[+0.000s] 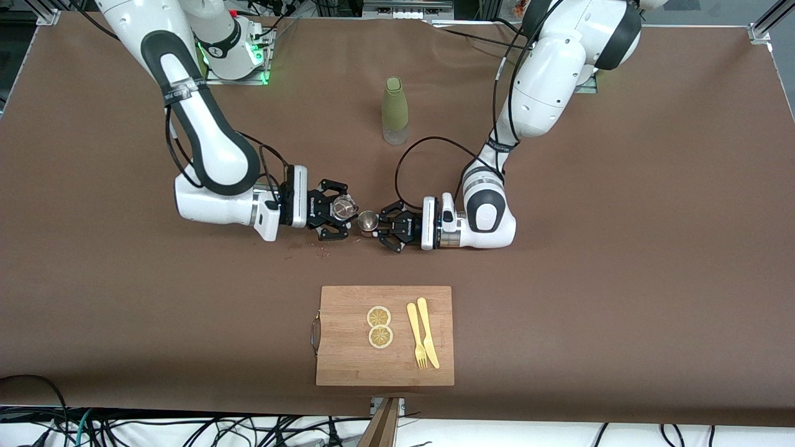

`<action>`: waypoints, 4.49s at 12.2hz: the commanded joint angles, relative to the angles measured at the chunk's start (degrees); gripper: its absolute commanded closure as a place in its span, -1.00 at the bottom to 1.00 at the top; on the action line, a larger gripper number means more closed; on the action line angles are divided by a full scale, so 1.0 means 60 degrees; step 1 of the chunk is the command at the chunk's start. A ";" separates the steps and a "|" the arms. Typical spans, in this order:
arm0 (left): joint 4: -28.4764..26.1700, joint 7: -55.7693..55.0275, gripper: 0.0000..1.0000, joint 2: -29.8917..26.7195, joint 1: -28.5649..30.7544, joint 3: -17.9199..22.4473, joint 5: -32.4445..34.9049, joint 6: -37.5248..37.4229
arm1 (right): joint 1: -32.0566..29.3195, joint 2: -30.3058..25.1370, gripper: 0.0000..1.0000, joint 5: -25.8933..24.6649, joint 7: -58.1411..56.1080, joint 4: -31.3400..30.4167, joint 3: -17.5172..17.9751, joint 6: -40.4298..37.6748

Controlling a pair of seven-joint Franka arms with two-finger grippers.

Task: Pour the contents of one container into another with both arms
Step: 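Tilt the glass over the jigger with the right gripper to pour, then turn the glass upright and carry it back while the left gripper returns the jigger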

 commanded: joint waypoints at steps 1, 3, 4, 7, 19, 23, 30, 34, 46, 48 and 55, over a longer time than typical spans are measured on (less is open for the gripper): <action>0.0331 0.0165 1.00 0.0214 -0.0178 0.0047 -0.0407 0.0241 | 0.0122 -0.0381 0.64 -0.0244 0.0092 -0.0397 0.0103 0.0665; 0.0345 0.0150 1.00 0.0215 -0.0178 0.0032 -0.0407 0.0242 | 0.0225 -0.0440 0.64 -0.0958 0.0660 -0.0295 0.0190 0.1163; 0.0345 0.0165 1.00 0.0215 -0.0178 0.0032 -0.0407 0.0242 | 0.0269 -0.0483 0.64 -0.1484 0.1099 -0.0266 0.0220 0.1310; 0.0345 0.0194 1.00 0.0215 -0.0178 0.0047 -0.0392 0.0212 | 0.0342 -0.0586 0.64 -0.2659 0.2170 -0.0017 0.0293 0.1575; 0.0331 0.0238 1.00 0.0215 -0.0163 0.0047 -0.0363 0.0198 | 0.0460 -0.0528 0.64 -0.3790 0.3140 0.0116 0.0484 0.2249; 0.0331 0.0253 1.00 0.0215 -0.0163 0.0062 -0.0363 0.0183 | 0.0357 -0.0586 0.64 -0.2928 0.2731 -0.0089 0.0630 0.2161; 0.0200 0.0296 1.00 -0.0062 -0.0032 0.0149 -0.0246 0.0110 | -0.0827 -0.0923 0.64 0.0034 0.0284 -0.0324 0.0325 -0.0981; -0.0954 0.0677 1.00 -0.0793 0.0684 0.0661 0.0835 -0.1000 | -0.1370 -0.0923 0.64 0.0048 -0.0871 -0.0513 -0.1182 -0.3736; -0.2292 0.2726 1.00 -0.1792 0.5575 0.2552 0.7483 -0.5998 | -0.3539 0.2766 0.63 0.0487 -0.5911 -0.0705 -0.2885 -0.6013; -0.2291 0.3326 1.00 -0.1719 0.6323 0.2552 0.8188 -0.6174 | -0.3539 0.3030 0.64 0.0721 -0.6394 -0.0705 -0.2871 -0.5910; -0.2057 0.5729 1.00 -0.0826 0.7381 0.2815 0.9129 -0.6467 | -0.3378 0.4159 0.61 0.0883 -0.7084 0.0232 -0.2754 -0.5647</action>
